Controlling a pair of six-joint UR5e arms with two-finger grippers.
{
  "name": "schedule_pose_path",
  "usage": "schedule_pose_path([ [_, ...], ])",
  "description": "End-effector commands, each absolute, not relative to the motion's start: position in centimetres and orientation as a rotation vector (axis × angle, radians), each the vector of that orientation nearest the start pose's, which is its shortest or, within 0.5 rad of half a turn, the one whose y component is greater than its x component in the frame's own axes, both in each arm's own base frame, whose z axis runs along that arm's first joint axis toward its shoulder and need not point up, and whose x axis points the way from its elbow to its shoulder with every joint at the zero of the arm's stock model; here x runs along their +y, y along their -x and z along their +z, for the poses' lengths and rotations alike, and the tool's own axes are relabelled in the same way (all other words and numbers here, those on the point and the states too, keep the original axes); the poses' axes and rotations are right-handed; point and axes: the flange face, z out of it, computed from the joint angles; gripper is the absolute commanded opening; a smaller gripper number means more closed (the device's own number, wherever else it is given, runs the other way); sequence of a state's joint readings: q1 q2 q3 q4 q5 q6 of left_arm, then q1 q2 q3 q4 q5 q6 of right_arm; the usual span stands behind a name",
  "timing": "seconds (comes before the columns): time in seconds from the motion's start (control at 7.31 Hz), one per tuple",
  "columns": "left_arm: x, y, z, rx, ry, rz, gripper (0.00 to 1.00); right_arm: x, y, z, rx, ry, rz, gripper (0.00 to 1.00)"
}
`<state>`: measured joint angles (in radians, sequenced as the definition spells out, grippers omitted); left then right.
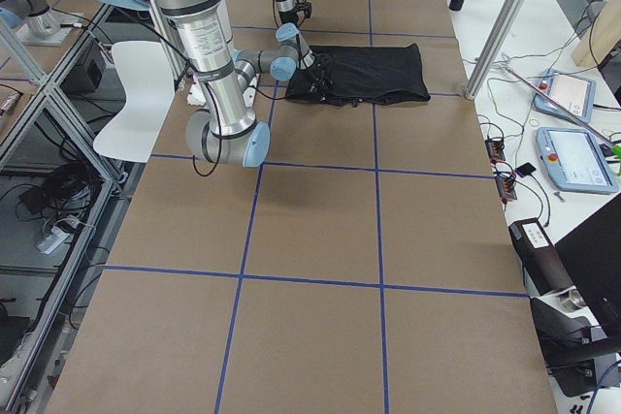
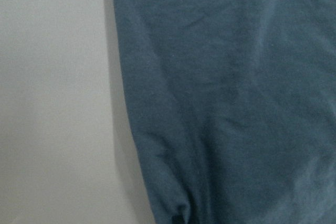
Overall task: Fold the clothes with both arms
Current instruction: 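Move the right gripper to the other shirt corner nearest the robot, then grasp the near shirt corners with both grippers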
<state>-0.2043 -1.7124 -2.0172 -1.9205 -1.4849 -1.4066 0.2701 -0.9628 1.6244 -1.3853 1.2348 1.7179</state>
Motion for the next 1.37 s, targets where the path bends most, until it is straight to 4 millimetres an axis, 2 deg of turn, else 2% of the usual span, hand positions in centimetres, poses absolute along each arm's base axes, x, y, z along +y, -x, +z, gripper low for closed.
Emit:
schedule_pose_path([
  [0.0,-24.5,-48.6,34.3,0.908,-0.25,-0.077,0.0,-34.3,62.0,26.0,-0.823,-0.372,0.529,0.69],
  [0.27,-24.5,-48.6,34.4,0.908,-0.25,-0.077,0.0,-34.1,62.2,26.3,-0.817,-0.372,0.525,0.65],
  [0.68,-24.6,-48.7,34.5,0.906,-0.25,-0.077,0.0,-33.9,62.3,26.1,-0.82,-0.375,0.523,0.38],
  [0.82,-24.6,-48.7,34.6,0.905,-0.249,-0.077,0.0,-33.9,62.3,26.0,-0.821,-0.375,0.522,0.26],
  [0.96,-24.6,-48.7,34.5,0.906,-0.25,-0.077,0.0,-33.7,62.4,25.9,-0.825,-0.374,0.519,0.21],
  [1.23,-24.6,-48.7,34.5,0.906,-0.25,-0.076,0.0,-33.3,62.4,25.6,-0.834,-0.372,0.517,0.22],
])
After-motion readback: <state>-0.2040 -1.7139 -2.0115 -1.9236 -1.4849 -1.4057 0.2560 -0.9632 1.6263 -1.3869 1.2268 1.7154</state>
